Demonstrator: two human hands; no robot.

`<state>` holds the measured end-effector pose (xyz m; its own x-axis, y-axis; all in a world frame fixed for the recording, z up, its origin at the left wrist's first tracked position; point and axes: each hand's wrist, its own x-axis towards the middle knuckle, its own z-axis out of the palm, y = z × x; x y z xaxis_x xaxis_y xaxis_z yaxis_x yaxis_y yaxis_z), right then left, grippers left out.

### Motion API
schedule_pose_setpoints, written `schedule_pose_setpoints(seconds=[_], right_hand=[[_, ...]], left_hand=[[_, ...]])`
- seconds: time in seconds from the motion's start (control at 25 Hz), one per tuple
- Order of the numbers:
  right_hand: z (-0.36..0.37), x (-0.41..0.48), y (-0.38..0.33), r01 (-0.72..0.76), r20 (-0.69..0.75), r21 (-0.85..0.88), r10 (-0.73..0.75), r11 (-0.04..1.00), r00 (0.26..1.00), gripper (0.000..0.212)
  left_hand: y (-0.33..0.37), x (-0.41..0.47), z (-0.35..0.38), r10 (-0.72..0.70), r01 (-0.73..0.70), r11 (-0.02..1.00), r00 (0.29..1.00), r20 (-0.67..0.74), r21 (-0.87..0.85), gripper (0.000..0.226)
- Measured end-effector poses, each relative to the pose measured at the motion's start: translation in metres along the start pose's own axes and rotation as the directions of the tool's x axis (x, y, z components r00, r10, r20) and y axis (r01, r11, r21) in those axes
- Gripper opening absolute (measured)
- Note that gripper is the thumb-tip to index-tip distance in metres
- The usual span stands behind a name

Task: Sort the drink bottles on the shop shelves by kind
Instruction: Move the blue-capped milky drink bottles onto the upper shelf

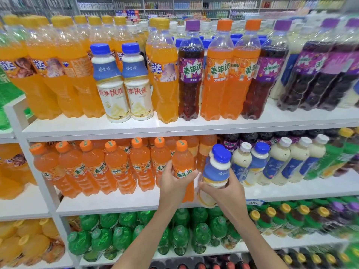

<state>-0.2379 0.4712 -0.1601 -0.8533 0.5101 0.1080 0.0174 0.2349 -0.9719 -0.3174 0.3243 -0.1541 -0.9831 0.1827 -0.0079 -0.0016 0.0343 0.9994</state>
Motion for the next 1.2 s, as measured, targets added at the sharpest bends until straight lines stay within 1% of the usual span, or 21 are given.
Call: schedule_pose_setpoints(seconds=[0.04, 0.12, 0.16, 0.2, 0.28, 0.32, 0.44, 0.52, 0.64, 0.72, 0.8, 0.84, 0.96, 1.12, 1.2], right_hand=[[-0.002, 0.0, 0.001, 0.001, -0.002, -0.019, -0.001, 1.0, 1.0, 0.043], [-0.002, -0.001, 0.004, 0.008, -0.005, -0.06, -0.009, 0.998, 1.0, 0.043], [-0.002, -0.001, 0.006, 0.025, -0.01, -0.083, -0.026, 0.996, 1.0, 0.044], [-0.002, -0.001, 0.008, 0.051, -0.016, -0.112, -0.053, 0.992, 0.998, 0.046], [-0.002, -0.001, 0.012, 0.098, -0.021, -0.172, -0.103, 0.98, 0.994, 0.047], [-0.002, -0.001, 0.012, 0.101, -0.018, -0.179, -0.106, 0.979, 0.994, 0.046], [-0.002, 0.0, 0.012, 0.088, 0.008, -0.156, -0.088, 0.984, 0.996, 0.046], [-0.002, 0.001, 0.012, 0.08, 0.026, -0.159, -0.077, 0.984, 0.997, 0.046], [-0.004, 0.001, 0.01, 0.067, 0.038, -0.147, -0.063, 0.987, 0.997, 0.046], [-0.006, 0.0, 0.009, 0.055, 0.039, -0.15, -0.05, 0.987, 0.998, 0.045], [-0.007, 0.0, 0.009, 0.045, 0.042, -0.153, -0.039, 0.987, 0.998, 0.045], [-0.008, -0.001, 0.009, 0.039, 0.044, -0.154, -0.033, 0.987, 0.998, 0.045], [-0.012, -0.002, 0.006, 0.024, 0.055, -0.154, -0.015, 0.988, 0.998, 0.045], [-0.017, -0.004, 0.003, 0.016, 0.054, -0.145, -0.008, 0.989, 0.999, 0.043], [-0.018, -0.004, 0.003, 0.012, 0.057, -0.154, -0.003, 0.988, 0.998, 0.043]], left_hand=[[-0.001, 0.002, 0.007, -0.001, 0.002, 0.999, 1.0, -0.031, 0.032, 0.056], [-0.005, 0.006, 0.016, 0.005, 0.001, 0.997, 0.997, -0.072, 0.082, 0.078], [-0.005, 0.008, 0.019, 0.025, -0.016, 0.994, 0.996, -0.085, 0.107, 0.08], [-0.008, 0.012, 0.022, 0.036, -0.024, 0.992, 0.995, -0.092, 0.127, 0.075], [-0.013, 0.016, 0.024, 0.071, -0.055, 0.987, 0.993, -0.096, 0.153, 0.057], [-0.015, 0.017, 0.025, 0.074, -0.057, 0.985, 0.993, -0.097, 0.165, 0.053], [-0.024, 0.016, 0.025, 0.076, -0.059, 0.984, 0.992, -0.102, 0.168, 0.058], [-0.034, 0.015, 0.024, 0.039, -0.019, 0.985, 0.993, -0.112, 0.173, 0.057], [-0.052, 0.007, 0.023, -0.045, 0.077, 0.973, 0.988, -0.148, 0.216, 0.044], [-0.055, 0.006, 0.026, -0.049, 0.117, 0.928, 0.979, -0.196, 0.354, 0.037], [-0.049, 0.007, 0.03, -0.052, 0.168, 0.842, 0.971, -0.233, 0.512, 0.04], [-0.044, 0.007, 0.032, -0.071, 0.197, 0.816, 0.967, -0.245, 0.544, 0.042], [-0.037, 0.011, 0.034, -0.1, 0.23, 0.782, 0.964, -0.248, 0.58, 0.045], [-0.039, 0.019, 0.033, -0.137, 0.258, 0.791, 0.959, -0.249, 0.555, 0.049], [-0.04, 0.023, 0.033, -0.134, 0.25, 0.771, 0.963, -0.235, 0.586, 0.049]])
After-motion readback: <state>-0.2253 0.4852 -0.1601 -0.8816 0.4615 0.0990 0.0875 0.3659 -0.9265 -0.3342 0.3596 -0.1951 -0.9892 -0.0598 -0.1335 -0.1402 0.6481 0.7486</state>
